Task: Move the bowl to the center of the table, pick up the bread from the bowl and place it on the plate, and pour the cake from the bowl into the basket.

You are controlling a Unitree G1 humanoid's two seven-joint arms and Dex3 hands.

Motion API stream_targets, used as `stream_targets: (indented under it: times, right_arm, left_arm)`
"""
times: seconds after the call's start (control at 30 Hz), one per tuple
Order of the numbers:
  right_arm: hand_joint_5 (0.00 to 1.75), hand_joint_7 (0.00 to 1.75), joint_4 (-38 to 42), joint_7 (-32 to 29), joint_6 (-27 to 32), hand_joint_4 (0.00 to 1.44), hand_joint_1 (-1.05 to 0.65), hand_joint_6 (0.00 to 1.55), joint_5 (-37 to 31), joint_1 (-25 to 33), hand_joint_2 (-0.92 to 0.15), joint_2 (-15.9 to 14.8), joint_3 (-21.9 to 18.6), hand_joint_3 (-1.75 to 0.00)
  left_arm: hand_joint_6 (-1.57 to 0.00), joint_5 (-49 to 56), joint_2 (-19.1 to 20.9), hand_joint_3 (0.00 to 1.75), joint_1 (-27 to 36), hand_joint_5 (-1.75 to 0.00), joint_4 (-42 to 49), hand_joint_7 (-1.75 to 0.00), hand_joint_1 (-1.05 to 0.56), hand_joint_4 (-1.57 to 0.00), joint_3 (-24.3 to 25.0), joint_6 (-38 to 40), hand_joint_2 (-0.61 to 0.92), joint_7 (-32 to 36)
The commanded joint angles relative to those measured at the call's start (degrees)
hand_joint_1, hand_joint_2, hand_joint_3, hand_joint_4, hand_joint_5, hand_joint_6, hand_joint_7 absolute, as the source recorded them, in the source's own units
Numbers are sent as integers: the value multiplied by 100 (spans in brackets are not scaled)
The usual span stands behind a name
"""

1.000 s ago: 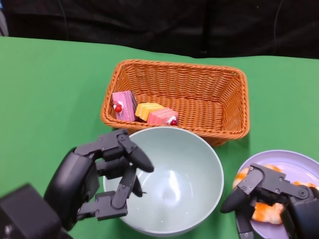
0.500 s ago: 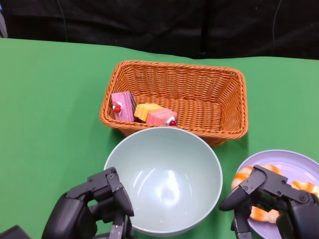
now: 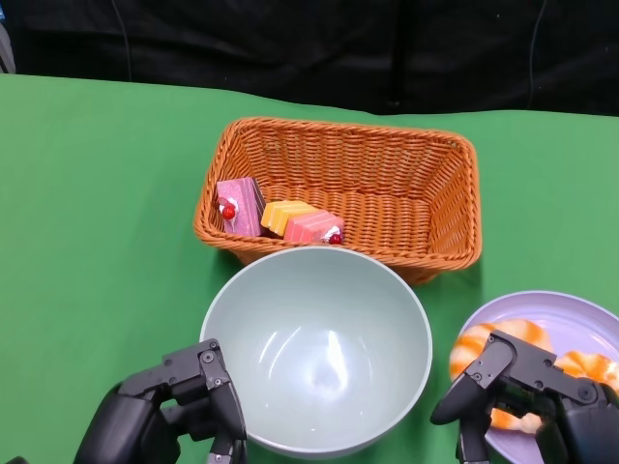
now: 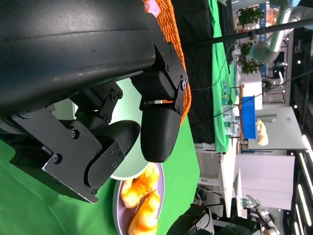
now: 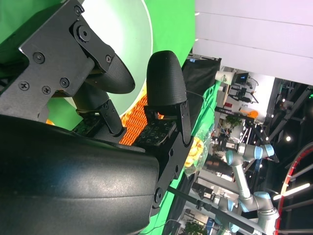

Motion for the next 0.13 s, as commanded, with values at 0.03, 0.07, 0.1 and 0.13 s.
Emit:
stream_targets:
  times: [0.03, 0.07, 0.1, 0.13]
  right_arm:
    - [175, 144, 41, 16, -93, 86, -3, 80, 96, 17, -30, -58, -79, -154]
    - [175, 143, 35, 14, -87, 87, -3, 80, 87, 13, -30, -57, -91, -154]
    - [174, 143, 31, 14, -81, 87, -3, 81, 80, 11, -29, -55, -99, -155]
    - [174, 143, 23, 19, -75, 88, -3, 81, 83, 15, -29, -56, -106, -155]
  left_arm:
    - [-85, 30, 93, 146, -95, -175, 105, -160, -6, -94, 65, -160, 37, -75]
    - [-85, 28, 96, 147, -112, -175, 133, -160, -5, -94, 67, -166, 37, -72]
    - [-86, 25, 98, 147, -125, -174, 154, -160, -4, -94, 68, -172, 37, -70]
    - [-86, 18, 100, 147, -133, -174, 177, -160, -4, -94, 69, -182, 37, -72]
